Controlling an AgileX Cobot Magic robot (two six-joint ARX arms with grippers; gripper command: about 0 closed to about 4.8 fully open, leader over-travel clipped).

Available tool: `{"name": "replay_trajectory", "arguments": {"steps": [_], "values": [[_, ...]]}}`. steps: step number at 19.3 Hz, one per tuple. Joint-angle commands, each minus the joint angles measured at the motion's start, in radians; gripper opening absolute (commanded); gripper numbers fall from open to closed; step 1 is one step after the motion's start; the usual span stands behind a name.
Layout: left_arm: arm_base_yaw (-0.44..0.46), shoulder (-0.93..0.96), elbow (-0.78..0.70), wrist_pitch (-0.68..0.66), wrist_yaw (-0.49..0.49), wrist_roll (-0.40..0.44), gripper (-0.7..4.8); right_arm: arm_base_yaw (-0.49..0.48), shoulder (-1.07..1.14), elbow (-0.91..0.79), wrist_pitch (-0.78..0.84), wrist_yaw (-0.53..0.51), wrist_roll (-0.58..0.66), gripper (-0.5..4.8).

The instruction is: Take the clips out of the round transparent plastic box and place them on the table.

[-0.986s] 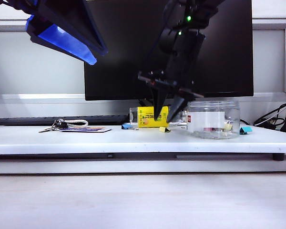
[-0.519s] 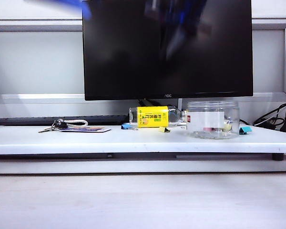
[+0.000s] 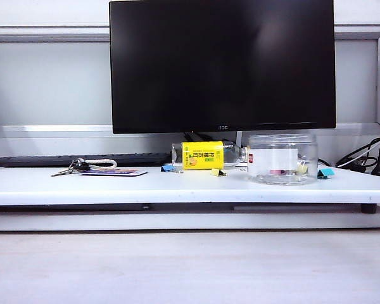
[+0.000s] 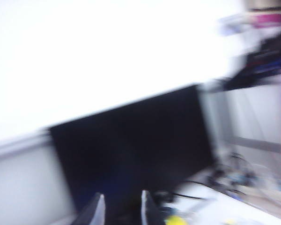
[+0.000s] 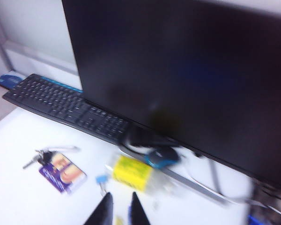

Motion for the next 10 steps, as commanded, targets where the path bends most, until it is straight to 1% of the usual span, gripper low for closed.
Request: {"name": "replay_trajectory", "arguments": {"steps": [1,4,5,7,8,10], "values": [[0.000,-0.093,0.000,-0.075,-0.059,0.009,1.11,0.000,-0.105,0.003,-0.065,0.014,-0.036,0.53],[0.000,-0.182,0.000,-0.183,-0.057,-0.015,1.11,0.000,-0.256,-0.058,-0.068,0.016,-0.044,0.52],[-0.001,-0.208,0.000,-0.213,-0.056,-0.038,1.11,0.000,-0.325,-0.113,-0.058,0.035,-0.043,0.52],[-0.001,-0.232,-0.001,-0.236,-0.048,-0.049,1.11,0.000,-0.449,-0.239,-0.022,0.081,-0.043,0.52],[-0.001,-0.240,-0.002,-0.248,-0.029,-0.056,1.11,0.000,-0.517,-0.322,0.010,0.086,-0.042,0.51],[-0.001,-0.247,-0.002,-0.290,0.036,-0.070,1.11,-0.001,-0.739,-0.582,0.126,0.099,-0.017,0.39]]}}
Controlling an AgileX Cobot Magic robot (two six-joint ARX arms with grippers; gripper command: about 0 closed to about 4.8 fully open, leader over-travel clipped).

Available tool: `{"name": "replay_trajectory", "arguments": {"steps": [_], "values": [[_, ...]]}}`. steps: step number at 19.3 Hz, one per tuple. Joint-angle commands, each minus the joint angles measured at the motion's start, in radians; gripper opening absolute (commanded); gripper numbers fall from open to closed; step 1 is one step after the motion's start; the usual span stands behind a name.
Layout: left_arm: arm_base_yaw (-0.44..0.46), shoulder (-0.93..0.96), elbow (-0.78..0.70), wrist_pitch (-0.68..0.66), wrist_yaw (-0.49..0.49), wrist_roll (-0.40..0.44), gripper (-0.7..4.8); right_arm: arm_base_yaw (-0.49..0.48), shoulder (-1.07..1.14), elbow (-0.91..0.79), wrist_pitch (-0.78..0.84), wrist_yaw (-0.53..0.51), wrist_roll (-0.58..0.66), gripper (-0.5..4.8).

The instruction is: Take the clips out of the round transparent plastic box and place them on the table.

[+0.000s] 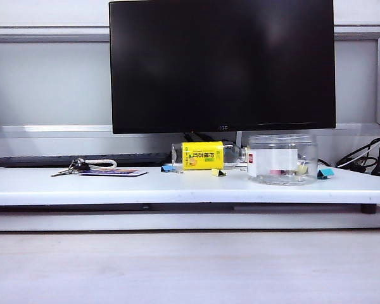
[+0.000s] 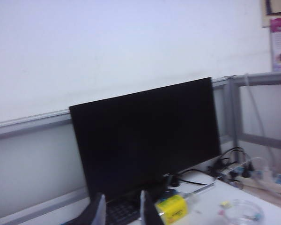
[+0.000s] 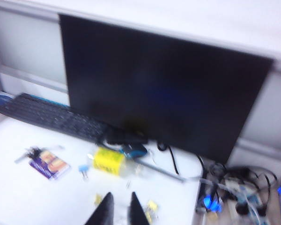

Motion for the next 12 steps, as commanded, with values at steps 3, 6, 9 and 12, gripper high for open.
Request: {"name": "replay_trajectory", "arguments": {"steps": [3,6,9,12], "values": [[-0.001,-0.001,-0.034,-0.068,0.120,-0.039,1.11,0.000,-0.430,-0.495,0.265,0.048,0.052,0.11],[-0.001,0.000,-0.094,-0.062,0.120,-0.072,1.11,0.000,-0.636,-0.718,0.326,0.047,0.056,-0.01],[-0.001,-0.001,-0.169,-0.043,0.132,-0.123,1.11,0.000,-0.799,-0.888,0.317,0.048,0.094,-0.01],[-0.001,0.000,-0.246,0.009,0.165,-0.191,1.11,0.000,-0.889,-1.010,0.325,0.047,0.096,-0.01]]}}
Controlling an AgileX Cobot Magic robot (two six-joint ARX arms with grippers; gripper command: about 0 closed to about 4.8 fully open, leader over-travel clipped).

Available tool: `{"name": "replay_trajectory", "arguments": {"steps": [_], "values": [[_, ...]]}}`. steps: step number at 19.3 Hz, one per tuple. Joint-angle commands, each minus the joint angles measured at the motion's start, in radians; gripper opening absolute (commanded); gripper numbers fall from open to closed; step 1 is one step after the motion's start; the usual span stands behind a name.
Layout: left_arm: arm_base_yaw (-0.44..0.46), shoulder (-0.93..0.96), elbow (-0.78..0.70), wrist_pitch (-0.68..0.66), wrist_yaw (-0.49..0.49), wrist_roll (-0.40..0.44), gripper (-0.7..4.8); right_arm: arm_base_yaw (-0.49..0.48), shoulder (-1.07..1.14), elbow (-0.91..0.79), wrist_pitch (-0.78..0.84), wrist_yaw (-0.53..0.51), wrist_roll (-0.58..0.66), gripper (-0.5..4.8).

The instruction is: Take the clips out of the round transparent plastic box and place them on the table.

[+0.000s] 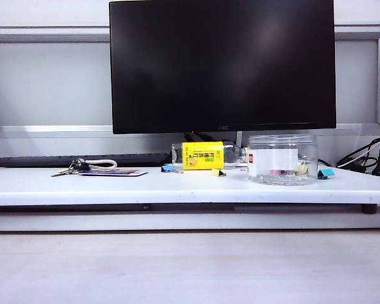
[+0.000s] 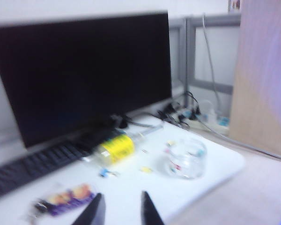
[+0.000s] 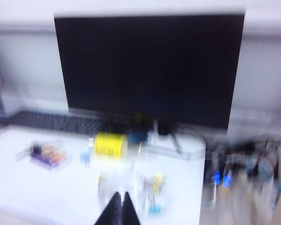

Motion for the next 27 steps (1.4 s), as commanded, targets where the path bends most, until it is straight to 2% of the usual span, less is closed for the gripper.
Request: {"name": "replay_trajectory", "arguments": {"steps": [1,8,10,13,17,19,20,23,27], "values": [[0.000,0.001,-0.069,0.069,0.032,-0.080,1.11,0.000,-0.053,-0.096,0.026,0.002,0.008,-0.01],[0.000,0.002,-0.193,0.171,0.027,-0.176,1.11,0.000,-0.055,-0.271,0.102,-0.032,0.034,-0.01],[0.000,0.002,-0.239,0.180,-0.025,-0.272,1.11,0.000,-0.056,-0.332,0.183,-0.033,0.055,-0.01],[0.000,0.002,-0.306,0.259,-0.024,-0.268,1.11,0.000,-0.057,-0.428,0.340,-0.131,0.060,-0.01],[0.000,0.002,-0.412,0.415,-0.021,-0.268,1.11,0.000,-0.058,-0.531,0.447,-0.186,0.060,-0.01],[0.000,0.002,-0.458,0.472,-0.021,-0.269,1.06,0.000,-0.058,-0.579,0.476,-0.188,0.060,-0.01],[0.000,0.002,-0.478,0.480,-0.024,-0.269,0.62,0.000,-0.058,-0.598,0.476,-0.188,0.060,-0.01],[0.000,0.002,-0.525,0.482,-0.044,-0.269,0.16,0.000,-0.058,-0.644,0.476,-0.182,0.061,-0.01],[0.000,0.002,-0.593,0.491,-0.135,-0.314,0.15,0.000,-0.058,-0.705,0.474,-0.132,0.063,-0.01]]}}
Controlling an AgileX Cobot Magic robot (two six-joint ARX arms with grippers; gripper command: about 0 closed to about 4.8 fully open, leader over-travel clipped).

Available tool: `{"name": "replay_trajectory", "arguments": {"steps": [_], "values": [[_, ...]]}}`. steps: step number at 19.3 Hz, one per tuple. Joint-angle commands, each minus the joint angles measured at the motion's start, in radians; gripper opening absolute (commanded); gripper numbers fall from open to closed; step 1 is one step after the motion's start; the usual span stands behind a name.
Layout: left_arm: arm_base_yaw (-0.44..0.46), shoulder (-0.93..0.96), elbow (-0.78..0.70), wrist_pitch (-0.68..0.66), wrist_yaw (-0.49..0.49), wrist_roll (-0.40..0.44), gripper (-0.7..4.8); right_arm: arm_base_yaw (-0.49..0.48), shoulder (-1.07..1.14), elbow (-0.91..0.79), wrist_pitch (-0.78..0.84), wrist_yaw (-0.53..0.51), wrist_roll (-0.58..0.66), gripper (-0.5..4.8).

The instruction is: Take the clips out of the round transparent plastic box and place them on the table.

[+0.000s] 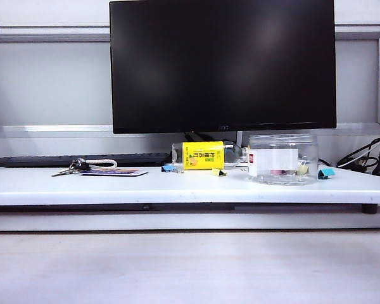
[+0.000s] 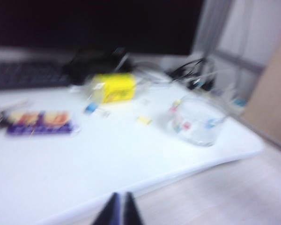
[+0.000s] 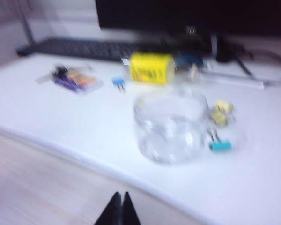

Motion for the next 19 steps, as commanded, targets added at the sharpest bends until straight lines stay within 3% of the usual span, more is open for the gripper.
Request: {"name": "replay_trajectory", "arguments": {"steps": [1,2,8,13,17,19], "values": [[-0.001,0.000,-0.035,0.024,-0.050,-0.032,0.14,0.000,0.000,-0.032,0.016,0.045,0.005,-0.01],[-0.001,0.000,-0.045,0.024,-0.051,-0.031,-0.06,0.000,0.000,-0.046,0.018,0.049,0.005,-0.01],[-0.001,0.000,-0.071,0.024,-0.046,-0.008,-0.06,0.000,0.000,-0.087,0.017,0.048,0.006,-0.01],[-0.001,0.000,-0.121,0.023,0.041,0.010,-0.06,0.000,-0.001,-0.109,0.018,0.023,0.005,-0.01],[-0.001,0.000,-0.131,-0.009,0.069,0.104,-0.06,0.000,-0.001,-0.159,0.010,0.023,0.005,-0.01],[-0.001,0.000,-0.131,-0.020,0.066,0.113,-0.06,0.000,0.001,-0.165,0.011,0.025,0.002,-0.01]]}}
